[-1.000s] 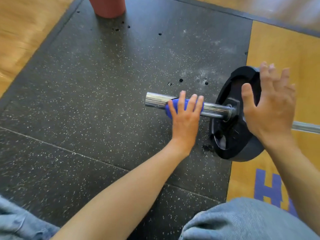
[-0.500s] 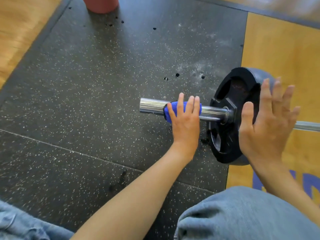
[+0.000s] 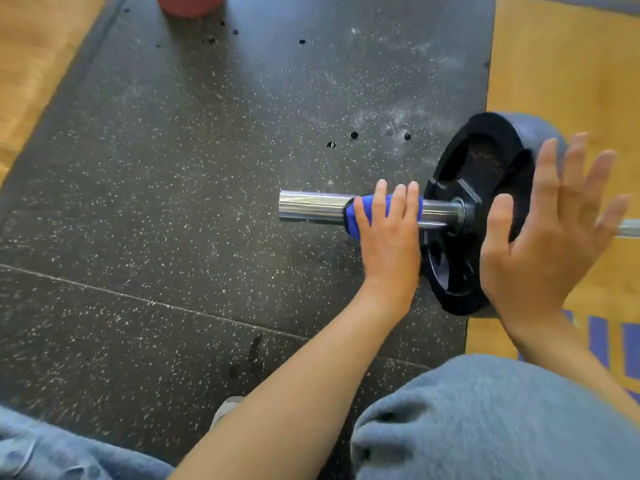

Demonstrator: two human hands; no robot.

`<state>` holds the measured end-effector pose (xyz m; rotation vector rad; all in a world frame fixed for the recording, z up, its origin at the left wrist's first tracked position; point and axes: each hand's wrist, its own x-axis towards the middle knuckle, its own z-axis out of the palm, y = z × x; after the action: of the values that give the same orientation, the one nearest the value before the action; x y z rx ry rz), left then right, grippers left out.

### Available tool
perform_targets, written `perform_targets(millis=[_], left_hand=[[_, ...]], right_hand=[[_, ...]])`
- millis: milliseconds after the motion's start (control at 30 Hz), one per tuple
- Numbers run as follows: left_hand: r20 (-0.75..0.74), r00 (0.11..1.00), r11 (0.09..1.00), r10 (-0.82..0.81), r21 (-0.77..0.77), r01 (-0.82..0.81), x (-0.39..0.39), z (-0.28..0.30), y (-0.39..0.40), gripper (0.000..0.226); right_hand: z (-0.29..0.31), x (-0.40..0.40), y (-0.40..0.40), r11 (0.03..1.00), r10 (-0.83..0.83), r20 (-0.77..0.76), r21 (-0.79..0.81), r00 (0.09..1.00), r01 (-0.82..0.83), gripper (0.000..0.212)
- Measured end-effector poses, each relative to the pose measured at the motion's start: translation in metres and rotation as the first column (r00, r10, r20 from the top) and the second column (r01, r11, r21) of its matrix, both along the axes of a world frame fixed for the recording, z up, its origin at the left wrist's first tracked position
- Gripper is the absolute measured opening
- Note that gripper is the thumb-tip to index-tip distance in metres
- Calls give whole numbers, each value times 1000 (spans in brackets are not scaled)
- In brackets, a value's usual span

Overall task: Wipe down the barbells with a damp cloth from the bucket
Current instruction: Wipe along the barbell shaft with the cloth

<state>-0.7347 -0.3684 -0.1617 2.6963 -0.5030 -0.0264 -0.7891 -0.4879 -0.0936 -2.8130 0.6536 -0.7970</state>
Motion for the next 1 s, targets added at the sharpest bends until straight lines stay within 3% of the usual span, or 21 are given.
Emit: perform_targets(millis=[67, 133, 233, 300, 367, 500, 567, 633, 800, 1000], left_hand=[[14, 983, 981, -186, 60, 184, -8, -2, -20, 67], [30, 973, 972, -229, 64, 227, -2, -6, -17, 69], [96, 993, 997, -73, 1, 74, 9, -14, 19, 73], [72, 991, 992, 116, -66, -111, 13, -17, 38, 74], [22, 986, 985, 166, -61, -164, 12, -12, 29, 77], [119, 980, 988, -157, 10, 157, -4, -9, -26, 69], [123, 964, 971, -237, 15, 237, -1, -13, -29, 69], [98, 973, 978, -210, 23, 209, 7, -17, -12, 70], [58, 998, 999, 38, 6, -38, 22, -14, 7, 76], [80, 972, 973, -219, 91, 211, 24, -12, -47, 64]], right_hand=[[0, 1, 0, 999, -36, 0, -10, 999, 36, 59], [0, 1, 0, 999, -40, -4, -9, 999, 40, 59], [2, 3, -1, 1000, -21, -17, -11, 1000, 21, 61], [2, 5, 0, 999, -31, -24, -20, 999, 31, 62], [2, 7, 0, 999, -41, -39, -37, 998, 40, 63], [4, 10, -4, 998, -40, -56, -46, 998, 38, 65], [4, 12, -6, 998, -40, -62, -43, 997, 37, 65], [5, 14, -8, 999, -34, -71, -33, 997, 31, 65], [9, 30, -9, 999, -30, -93, 9, 995, 31, 64], [19, 67, -25, 999, 3, -144, 52, 990, 4, 64]])
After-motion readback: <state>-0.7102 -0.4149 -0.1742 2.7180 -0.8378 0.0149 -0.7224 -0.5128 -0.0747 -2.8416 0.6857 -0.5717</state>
